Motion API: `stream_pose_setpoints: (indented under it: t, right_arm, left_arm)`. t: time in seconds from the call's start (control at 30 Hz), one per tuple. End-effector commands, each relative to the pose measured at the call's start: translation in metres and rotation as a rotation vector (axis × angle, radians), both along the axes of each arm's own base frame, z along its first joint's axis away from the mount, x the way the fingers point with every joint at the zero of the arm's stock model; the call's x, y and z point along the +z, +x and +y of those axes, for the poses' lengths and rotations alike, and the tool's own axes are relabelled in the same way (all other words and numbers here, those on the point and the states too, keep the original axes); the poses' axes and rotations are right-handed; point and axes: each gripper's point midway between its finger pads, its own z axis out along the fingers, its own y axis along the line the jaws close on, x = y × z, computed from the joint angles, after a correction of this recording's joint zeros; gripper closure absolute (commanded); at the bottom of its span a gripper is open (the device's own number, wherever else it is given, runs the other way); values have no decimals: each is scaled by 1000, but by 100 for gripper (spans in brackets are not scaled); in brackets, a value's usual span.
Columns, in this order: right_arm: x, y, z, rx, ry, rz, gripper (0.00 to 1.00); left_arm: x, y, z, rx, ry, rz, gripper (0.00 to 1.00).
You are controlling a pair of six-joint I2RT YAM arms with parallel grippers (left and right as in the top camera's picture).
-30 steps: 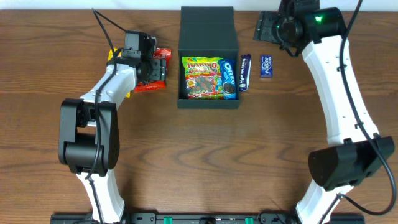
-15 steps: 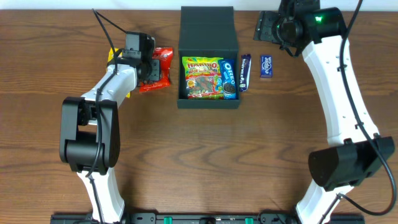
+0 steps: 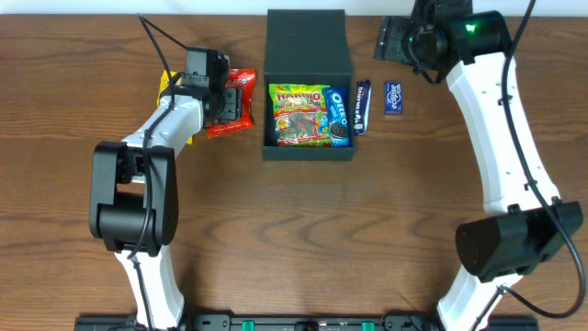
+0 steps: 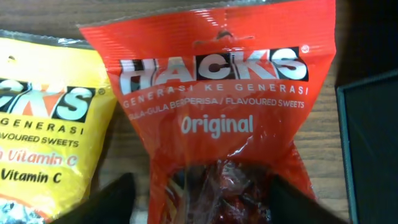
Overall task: Pack container
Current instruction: 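Lower the red Hacks bag into the box and release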
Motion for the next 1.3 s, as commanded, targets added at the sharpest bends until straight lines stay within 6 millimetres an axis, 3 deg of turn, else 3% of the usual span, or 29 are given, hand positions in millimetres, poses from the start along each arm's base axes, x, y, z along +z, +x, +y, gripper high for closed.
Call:
stream_pose_setpoints:
  t: [0.0, 0.07, 0.2, 0.37, 0.5, 0.67, 0.8, 0.9, 1.0, 1.1, 1.27]
  right_arm:
    - [4, 2, -5, 0, -13, -11, 25]
    - [4, 2, -5, 0, -13, -12, 25]
    - [4, 2, -5, 0, -13, -12, 25]
    - [4, 3, -12, -14, -13, -12, 25]
    - [4, 4, -19, -29, -13, -11, 25]
    - [4, 5, -25, -41, -13, -11, 25]
    - [4, 6, -34, -60, -14, -12, 25]
    - [4, 7, -50, -92, -14, -10, 25]
    - [2, 7, -64, -121, -15, -1, 25]
    - [0, 5, -84, -160, -16, 13, 25]
    - [0, 5, -94, -181, -17, 12, 25]
  left_arm:
    - [-17, -2, 1, -7, 9, 34, 46]
    - [-16, 0, 1, -7, 9, 25, 59]
    - [-13, 3, 1, 5, 1, 17, 94]
    - [21, 18, -1, 23, -17, -56, 94]
    - [76, 36, -2, 14, -20, -180, 94]
    - [138, 41, -7, -131, 62, -325, 94]
    - [177, 28, -39, -468, 157, -451, 94]
    - [195, 4, -88, -847, 147, -574, 94]
    - [194, -13, -116, -1006, 130, -607, 94]
    - [177, -32, -142, -1215, 272, -609, 95]
    - [154, -42, -164, -1346, 341, -589, 94]
